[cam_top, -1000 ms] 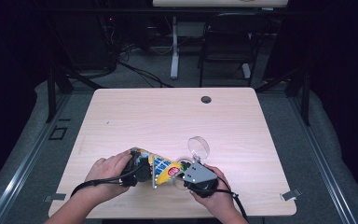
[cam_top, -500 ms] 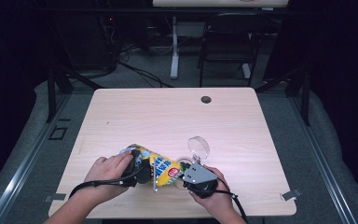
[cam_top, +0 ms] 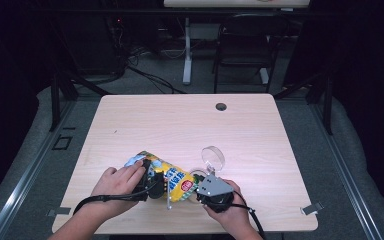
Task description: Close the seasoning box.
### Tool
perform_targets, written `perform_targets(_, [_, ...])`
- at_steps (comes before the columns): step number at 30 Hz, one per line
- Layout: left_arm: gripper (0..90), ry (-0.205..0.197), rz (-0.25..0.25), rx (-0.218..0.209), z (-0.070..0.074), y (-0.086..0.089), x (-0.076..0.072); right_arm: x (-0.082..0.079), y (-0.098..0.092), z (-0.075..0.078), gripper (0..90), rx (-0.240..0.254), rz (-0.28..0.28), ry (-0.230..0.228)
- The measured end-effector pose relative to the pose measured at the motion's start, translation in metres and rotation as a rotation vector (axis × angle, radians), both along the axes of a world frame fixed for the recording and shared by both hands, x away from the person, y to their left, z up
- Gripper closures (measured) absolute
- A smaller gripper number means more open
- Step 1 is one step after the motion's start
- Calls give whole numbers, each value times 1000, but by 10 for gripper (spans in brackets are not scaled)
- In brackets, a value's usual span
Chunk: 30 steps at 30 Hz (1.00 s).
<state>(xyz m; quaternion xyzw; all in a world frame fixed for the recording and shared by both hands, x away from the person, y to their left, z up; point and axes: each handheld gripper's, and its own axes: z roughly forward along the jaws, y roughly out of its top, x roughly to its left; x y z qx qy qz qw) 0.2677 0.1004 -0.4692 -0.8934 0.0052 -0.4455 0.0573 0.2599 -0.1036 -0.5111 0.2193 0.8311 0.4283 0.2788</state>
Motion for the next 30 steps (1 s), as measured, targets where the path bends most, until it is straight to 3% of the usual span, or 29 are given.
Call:
perform_targets(5, [608, 0, 13, 5, 0, -1, -1, 0, 0, -1, 697, 5, -3, 4])
perform_targets(13, [608, -35, -11, 62, 2, -5, -2, 1, -1, -2, 699, 22, -10, 15])
perform_targets(14, [609, -35, -7, 54, 2, -5, -3, 1, -1, -2, 699, 21, -12, 15])
perform_targets(15, [609, -50, -21, 81, 3, -6, -3, 1, -1, -2, 699, 26, -12, 17])
perform_targets(21, [609, -63, -24, 76, 2, -7, -4, 3, -3, -3, 701, 51, -16, 41])
perform_targets(30, [609, -94, -31, 118, 4, -11, -6, 3, -3, -3, 710, 57, -18, 46])
